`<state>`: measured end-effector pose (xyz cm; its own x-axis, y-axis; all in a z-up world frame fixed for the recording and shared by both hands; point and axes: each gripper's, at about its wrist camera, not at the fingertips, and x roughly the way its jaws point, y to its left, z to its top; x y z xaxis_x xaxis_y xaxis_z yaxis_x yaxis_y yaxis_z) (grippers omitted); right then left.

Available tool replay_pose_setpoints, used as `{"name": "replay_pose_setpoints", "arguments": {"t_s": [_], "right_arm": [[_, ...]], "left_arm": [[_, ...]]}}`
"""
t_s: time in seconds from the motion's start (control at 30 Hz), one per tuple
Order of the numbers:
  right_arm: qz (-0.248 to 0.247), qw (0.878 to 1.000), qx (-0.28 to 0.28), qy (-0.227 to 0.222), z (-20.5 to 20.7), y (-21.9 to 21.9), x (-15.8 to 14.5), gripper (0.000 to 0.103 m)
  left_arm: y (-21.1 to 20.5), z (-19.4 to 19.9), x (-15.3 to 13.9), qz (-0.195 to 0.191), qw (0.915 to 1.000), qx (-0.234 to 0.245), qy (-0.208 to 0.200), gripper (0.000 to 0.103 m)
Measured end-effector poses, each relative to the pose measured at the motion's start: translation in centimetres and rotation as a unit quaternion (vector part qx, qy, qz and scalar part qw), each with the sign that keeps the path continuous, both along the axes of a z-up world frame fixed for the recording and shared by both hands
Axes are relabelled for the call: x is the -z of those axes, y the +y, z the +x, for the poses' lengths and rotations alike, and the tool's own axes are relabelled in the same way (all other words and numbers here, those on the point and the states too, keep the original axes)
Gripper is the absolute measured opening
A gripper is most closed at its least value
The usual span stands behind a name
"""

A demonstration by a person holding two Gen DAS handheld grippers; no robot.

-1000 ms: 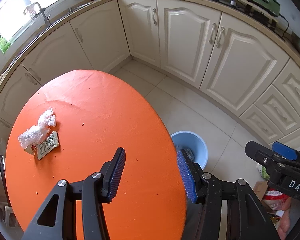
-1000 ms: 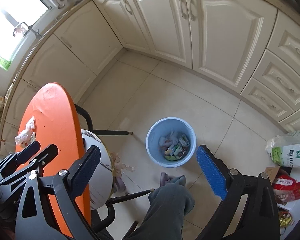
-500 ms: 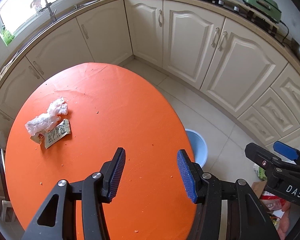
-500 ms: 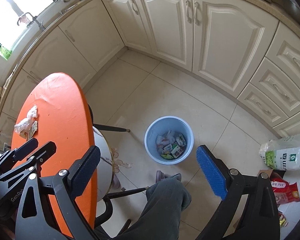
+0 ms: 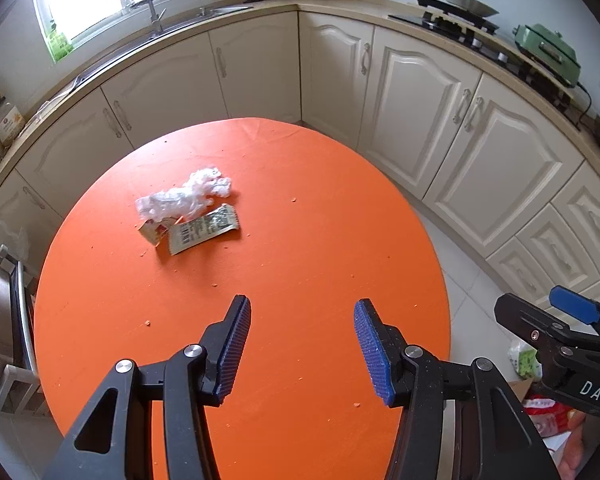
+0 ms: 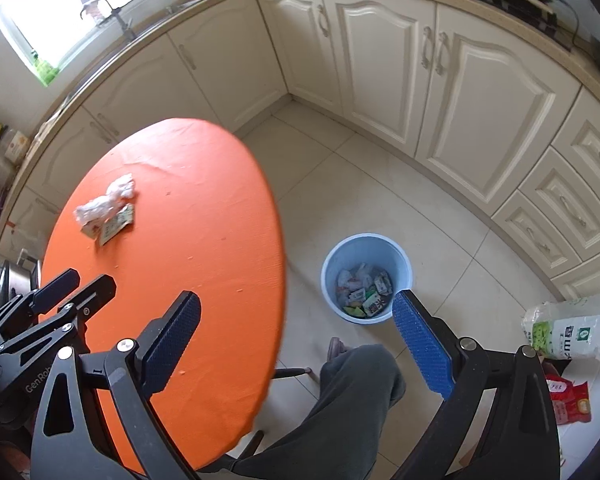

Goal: Collect trash
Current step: 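Move both open grippers back over the table toward the plastic wrap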

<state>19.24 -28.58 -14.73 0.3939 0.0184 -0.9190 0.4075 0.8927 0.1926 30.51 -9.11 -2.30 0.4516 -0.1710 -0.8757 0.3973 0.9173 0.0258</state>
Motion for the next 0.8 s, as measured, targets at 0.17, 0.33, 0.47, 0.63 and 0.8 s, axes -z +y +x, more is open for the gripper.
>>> {"name": "replay_pose_setpoints", "arguments": {"t_s": [0.17, 0.33, 0.47, 0.63, 0.8], "right_arm": [[0.001, 0.999, -0.032, -0.003, 0.6, 4.0, -0.9, 0.098], [-0.01, 0.998, -0.063, -0.005, 1.4, 7.7, -1.6, 0.098], [-0.017, 0.996, -0.082, -0.002, 2.5, 10.1, -1.5, 0.098], [-0.019, 0.994, -0.107, 0.003, 4.5, 12.8, -1.3, 0.098], [-0.018, 0.991, -0.131, 0.011, 7.5, 15.2, -1.0, 0.098]], "left_arm": [[3.7, -1.0, -1.1, -0.011, 0.9997, -0.021, 0.003, 0.051], [7.6, -1.2, -1.9, -0.021, 0.9986, -0.048, 0.005, 0.051], [10.6, -1.0, -2.4, -0.029, 0.9971, -0.07, 0.007, 0.051], [14.1, 0.0, -2.6, -0.035, 0.9946, -0.097, 0.011, 0.051], [16.7, 1.9, -2.7, -0.042, 0.9913, -0.124, 0.016, 0.051]]}}
